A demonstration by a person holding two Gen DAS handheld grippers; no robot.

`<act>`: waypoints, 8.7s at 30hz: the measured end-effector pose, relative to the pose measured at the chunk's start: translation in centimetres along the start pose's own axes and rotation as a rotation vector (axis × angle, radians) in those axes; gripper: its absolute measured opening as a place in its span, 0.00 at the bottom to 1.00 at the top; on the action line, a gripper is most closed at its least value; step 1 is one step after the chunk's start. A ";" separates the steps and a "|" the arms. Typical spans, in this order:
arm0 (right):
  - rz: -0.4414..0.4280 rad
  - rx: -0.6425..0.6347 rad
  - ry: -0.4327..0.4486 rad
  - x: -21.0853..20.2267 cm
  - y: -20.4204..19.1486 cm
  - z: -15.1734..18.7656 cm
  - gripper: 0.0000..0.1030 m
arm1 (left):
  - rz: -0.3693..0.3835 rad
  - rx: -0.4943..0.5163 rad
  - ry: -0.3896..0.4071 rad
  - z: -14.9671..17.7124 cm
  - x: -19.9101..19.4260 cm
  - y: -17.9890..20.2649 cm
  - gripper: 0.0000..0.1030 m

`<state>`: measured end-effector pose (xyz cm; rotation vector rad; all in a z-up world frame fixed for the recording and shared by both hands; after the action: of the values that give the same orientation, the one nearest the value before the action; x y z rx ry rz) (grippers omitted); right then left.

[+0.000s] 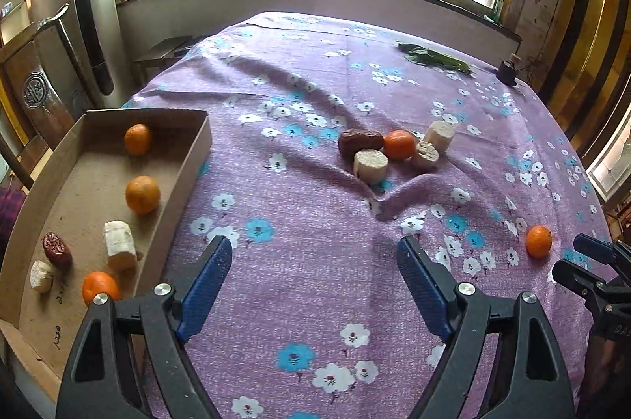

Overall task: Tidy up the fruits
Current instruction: 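Withdraw both tools from the box back over the tablecloth, then move the left tool to a beige yam slice while the right tool approaches an orange, then close the left tool on the yam slice while the right tool grips the orange, then lift and carry the yam slice and orange over the cardboard box, then lower the held yam slice and orange into the box, then open both tools to release the yam slice and orange into the box, then withdraw both tools from the box back over the tablecloth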

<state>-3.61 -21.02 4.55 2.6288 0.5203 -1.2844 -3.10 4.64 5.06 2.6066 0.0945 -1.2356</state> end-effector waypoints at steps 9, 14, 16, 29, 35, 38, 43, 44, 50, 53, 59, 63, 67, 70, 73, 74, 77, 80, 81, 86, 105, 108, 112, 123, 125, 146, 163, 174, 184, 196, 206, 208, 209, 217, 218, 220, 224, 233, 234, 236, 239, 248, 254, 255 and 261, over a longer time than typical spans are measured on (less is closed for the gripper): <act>-0.002 0.034 -0.010 1.6 2.2 0.0 0.79 | 0.015 0.007 -0.026 -0.8 1.7 1.9 0.82; -0.008 0.039 -0.037 3.1 2.6 0.0 0.78 | 0.012 -0.005 -0.034 -1.4 2.5 2.0 0.82; -0.010 0.042 -0.044 3.5 2.7 0.0 0.77 | 0.014 -0.012 -0.041 -1.5 2.7 1.9 0.82; -0.036 0.070 -0.069 5.4 3.3 0.7 0.57 | 0.007 0.020 -0.026 -1.2 2.9 2.6 0.82; -0.024 0.063 -0.065 5.4 3.0 0.8 0.57 | 0.003 0.008 -0.037 -1.3 3.3 2.1 0.82; -0.058 0.095 -0.045 5.4 3.1 0.9 0.69 | 0.005 -0.003 -0.040 -1.4 3.5 1.8 0.82; -0.037 0.021 -0.062 6.0 1.3 0.7 0.88 | 0.012 -0.015 -0.045 -1.9 3.8 1.7 0.82; -0.024 0.012 -0.060 6.1 1.0 0.7 0.89 | 0.014 -0.014 -0.045 -2.0 3.8 1.8 0.82; -0.009 0.076 -0.032 5.4 2.4 0.9 0.62 | 0.021 -0.014 -0.062 -2.7 4.7 2.5 0.82; -0.022 0.100 -0.023 5.0 3.3 1.2 0.48 | 0.018 -0.013 -0.061 -3.0 5.1 2.9 0.82; -0.023 0.093 -0.028 4.7 3.7 1.4 0.39 | 0.002 -0.002 -0.079 -3.6 6.7 3.7 0.82; -0.022 0.071 -0.036 4.9 3.4 1.3 0.39 | -0.010 -0.003 -0.089 -4.0 7.8 3.8 0.82; -0.027 0.063 -0.036 4.9 3.5 1.4 0.39 | -0.032 0.002 -0.095 -4.2 9.0 3.9 0.82; -0.030 0.060 -0.031 5.0 3.5 1.4 0.39 | -0.037 0.001 -0.091 -4.6 9.9 3.9 0.82; -0.038 0.078 -0.023 5.0 3.7 1.5 0.39 | -0.003 0.011 -0.118 -4.5 11.0 4.2 0.57; -0.037 0.077 -0.023 5.0 3.7 1.4 0.39 | 0.018 0.009 -0.133 -4.5 11.3 4.3 0.50; -0.028 0.043 -0.035 5.0 3.1 1.3 0.39 | 0.032 0.037 -0.121 -4.3 11.0 4.8 0.29; -0.051 0.039 -0.038 5.0 2.7 1.2 0.39 | 0.030 0.038 -0.118 -4.1 10.5 4.6 0.29; -0.052 0.033 -0.038 4.9 2.5 1.1 0.39 | 0.030 0.038 -0.113 -4.0 10.1 4.4 0.29; -0.080 0.028 -0.019 4.3 1.8 0.7 0.39 | 0.039 0.045 -0.084 -3.1 7.6 3.7 0.29; -0.179 -0.105 0.027 3.0 -5.7 -2.4 0.39 | -0.036 0.053 0.027 0.1 0.4 -1.2 0.29; -0.199 -0.143 0.030 2.9 -7.4 -3.0 0.39 | -0.060 0.042 0.048 0.1 -0.3 -2.5 0.29; -0.216 -0.187 0.030 3.1 -9.5 -3.8 0.39 | -0.084 0.017 0.073 -0.1 -1.4 -4.3 0.29; -0.285 -0.307 0.030 4.2 -15.9 -6.3 0.39 | -0.151 -0.042 0.123 -0.5 -3.8 -9.4 0.29; -0.300 -0.324 0.028 4.5 -17.0 -6.8 0.39 | -0.161 -0.055 0.129 -0.7 -4.2 -10.4 0.29; -0.389 -0.491 0.013 6.4 -25.5 -10.2 0.39 | -0.267 -0.132 0.142 -4.1 -4.5 -18.9 0.29; -0.504 -0.591 -0.004 7.8 -31.1 -11.0 0.39 | -0.287 -0.185 0.061 -6.8 -1.4 -23.5 0.29; -0.588 -0.642 -0.025 7.8 -33.9 -10.1 0.39 | -0.283 -0.195 0.047 -7.6 -0.4 -24.4 0.29; -0.648 -0.696 -0.054 8.2 -36.6 -9.0 0.39 | -0.269 -0.204 0.001 -8.3 1.4 -24.8 0.29; -0.674 -0.718 -0.098 10.2 -38.7 -8.4 0.39 | -0.269 -0.212 -0.028 -8.4 2.6 -25.2 0.29; -0.681 -0.751 -0.104 10.2 -39.7 -7.8 0.39 | -0.273 -0.207 -0.056 -8.2 3.3 -25.2 0.29; -0.684 -0.751 -0.106 10.2 -39.7 -7.7 0.39 | -0.276 -0.210 -0.061 -8.2 3.4 -25.3 0.29; -0.682 -0.750 -0.106 10.3 -39.7 -7.7 0.39 | -0.276 -0.209 -0.062 -8.2 3.4 -25.3 0.29; -0.682 -0.761 -0.115 10.4 -40.4 -7.6 0.39 | -0.284 -0.207 -0.076 -8.0 3.7 -25.3 0.29; -0.681 -0.760 -0.116 10.5 -40.4 -7.6 0.39 | -0.283 -0.208 -0.076 -8.0 3.6 -25.3 0.29; -0.681 -0.755 -0.114 10.5 -40.1 -7.8 0.39 | -0.291 -0.206 -0.076 -8.0 3.7 -25.3 0.31; -0.671 -0.735 -0.110 10.0 -39.4 -7.9 0.40 | -0.298 -0.206 -0.086 -8.0 3.8 -25.4 0.53; -0.654 -0.692 -0.078 8.6 -37.2 -8.8 0.55 | -0.302 -0.196 -0.073 -7.7 2.9 -24.6 0.73; -0.650 -0.688 -0.072 8.4 -36.8 -8.8 0.55 | -0.301 -0.198 -0.066 -7.6 2.7 -24.6 0.75; -0.646 -0.676 -0.059 7.8 -36.1 -8.9 0.55 | -0.306 -0.196 -0.047 -7.4 2.0 -24.3 0.77; -0.627 -0.659 -0.033 7.0 -34.8 -9.2 0.63 | -0.307 -0.194 -0.023 -7.1 1.0 -23.7 0.77; -0.552 -0.539 0.022 5.3 -29.1 -8.8 0.69 | -0.302 -0.190 0.077 -6.4 -2.5 -20.9 0.89; -0.479 -0.429 0.047 4.6 -23.9 -8.0 0.74 | -0.250 -0.175 0.101 -5.4 -3.6 -17.4 0.89; -0.468 -0.408 0.051 4.5 -22.8 -7.8 0.74 | -0.235 -0.169 0.102 -5.1 -3.7 -16.6 0.89; -0.379 -0.281 0.060 3.9 -17.2 -6.9 0.78 | -0.170 -0.124 0.093 -4.0 -3.4 -12.1 0.89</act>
<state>-2.94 -2.16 5.74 2.4114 1.1618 -1.1233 -4.29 17.52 7.71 2.5908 0.4040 -1.1217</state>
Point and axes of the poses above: each gripper's, at about its wrist camera, not at the fingertips, and x roughly the way its jaws point, y to its right, z to its underside, the point moved 2 cm from there along x, roughly the way its jaws point, and after that the axes turned 11 degrees about -x, right-handed, at the moved point
